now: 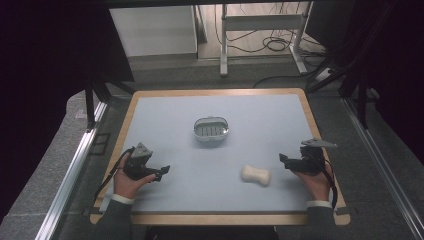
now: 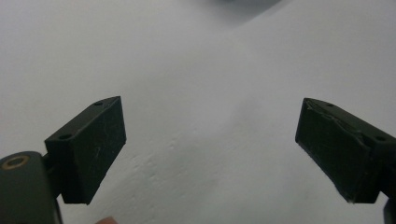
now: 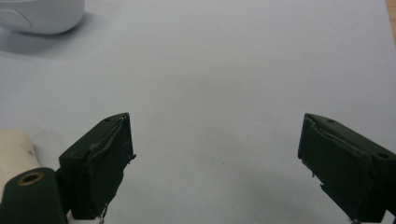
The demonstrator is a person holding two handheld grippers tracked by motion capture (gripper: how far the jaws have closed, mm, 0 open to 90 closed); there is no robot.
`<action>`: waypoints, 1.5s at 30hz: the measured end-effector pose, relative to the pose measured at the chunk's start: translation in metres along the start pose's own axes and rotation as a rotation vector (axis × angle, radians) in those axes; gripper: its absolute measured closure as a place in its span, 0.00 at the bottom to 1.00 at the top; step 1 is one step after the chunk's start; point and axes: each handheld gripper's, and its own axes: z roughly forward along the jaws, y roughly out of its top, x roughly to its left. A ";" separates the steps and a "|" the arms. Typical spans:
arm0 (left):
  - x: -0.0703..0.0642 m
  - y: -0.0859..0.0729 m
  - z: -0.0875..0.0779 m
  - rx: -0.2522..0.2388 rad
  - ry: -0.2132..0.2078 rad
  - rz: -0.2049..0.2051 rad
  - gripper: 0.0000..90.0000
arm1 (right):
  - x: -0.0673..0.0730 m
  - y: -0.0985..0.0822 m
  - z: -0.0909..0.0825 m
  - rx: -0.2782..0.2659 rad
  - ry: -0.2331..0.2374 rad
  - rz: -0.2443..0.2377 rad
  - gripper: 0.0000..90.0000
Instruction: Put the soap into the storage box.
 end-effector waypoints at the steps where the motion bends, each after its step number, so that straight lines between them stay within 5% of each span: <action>1: -0.001 0.000 0.001 0.002 0.000 0.002 0.10 | -0.001 -0.001 0.000 0.000 0.001 0.000 0.12; 10: -0.005 0.004 0.000 0.004 -0.018 0.034 0.10 | -0.004 -0.001 -0.010 -0.011 0.041 0.032 0.14; 16: -0.004 0.000 -0.002 0.009 -0.009 0.033 0.10 | -0.003 0.000 -0.008 -0.025 0.023 0.077 0.18; 24: -0.001 -0.001 -0.002 0.017 -0.013 0.052 0.10 | 0.003 0.001 -0.001 0.020 0.012 0.017 0.18; 30: 0.002 -0.007 -0.006 0.011 -0.014 0.013 0.10 | 0.011 0.014 -0.011 0.013 0.043 -0.030 0.16; 45: 0.001 -0.010 -0.009 0.013 -0.005 0.008 0.10 | 0.013 0.020 -0.019 0.015 0.088 -0.059 0.20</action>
